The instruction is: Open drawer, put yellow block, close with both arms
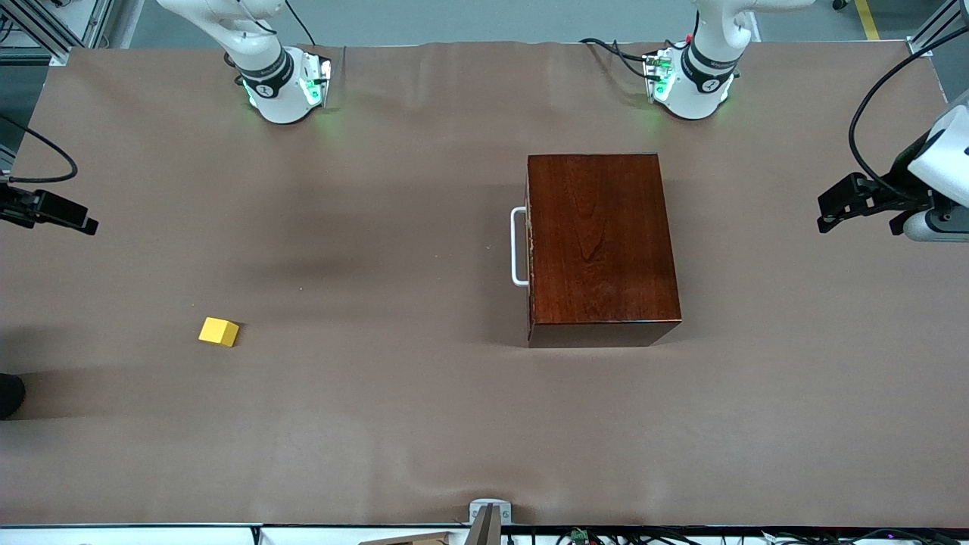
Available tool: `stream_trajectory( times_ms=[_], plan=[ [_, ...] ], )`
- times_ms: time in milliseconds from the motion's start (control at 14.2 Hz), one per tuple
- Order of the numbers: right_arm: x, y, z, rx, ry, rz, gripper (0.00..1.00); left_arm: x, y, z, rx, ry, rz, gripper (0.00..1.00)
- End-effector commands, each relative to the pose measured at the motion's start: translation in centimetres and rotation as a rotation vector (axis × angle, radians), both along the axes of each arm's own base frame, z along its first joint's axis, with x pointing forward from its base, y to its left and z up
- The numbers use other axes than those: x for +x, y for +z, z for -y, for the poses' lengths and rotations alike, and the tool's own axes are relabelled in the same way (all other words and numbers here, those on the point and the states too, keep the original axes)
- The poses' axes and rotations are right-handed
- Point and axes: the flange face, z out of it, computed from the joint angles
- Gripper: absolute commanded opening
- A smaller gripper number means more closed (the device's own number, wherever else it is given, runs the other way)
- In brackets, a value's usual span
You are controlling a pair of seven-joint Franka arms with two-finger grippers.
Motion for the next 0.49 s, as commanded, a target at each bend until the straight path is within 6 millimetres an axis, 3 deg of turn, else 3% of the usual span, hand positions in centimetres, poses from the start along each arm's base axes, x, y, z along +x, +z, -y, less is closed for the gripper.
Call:
stream_trajectory(
  times_ms=[0, 141, 423],
  plan=[
    [-1.6, 3.0, -0.7, 0.004, 0.010, 0.031, 1.00, -0.6, 0.5, 0.0, -0.013, 0.013, 0.005, 1.00],
    [-2.6, 4.4, -1.3, 0.003, 0.015, 0.043, 1.00, -0.4, 0.5, -0.1, -0.014, 0.013, 0.005, 1.00],
    [-2.6, 4.4, -1.1, 0.005, 0.012, 0.042, 1.00, -0.4, 0.4, 0.0, -0.017, 0.022, 0.003, 1.00]
  ],
)
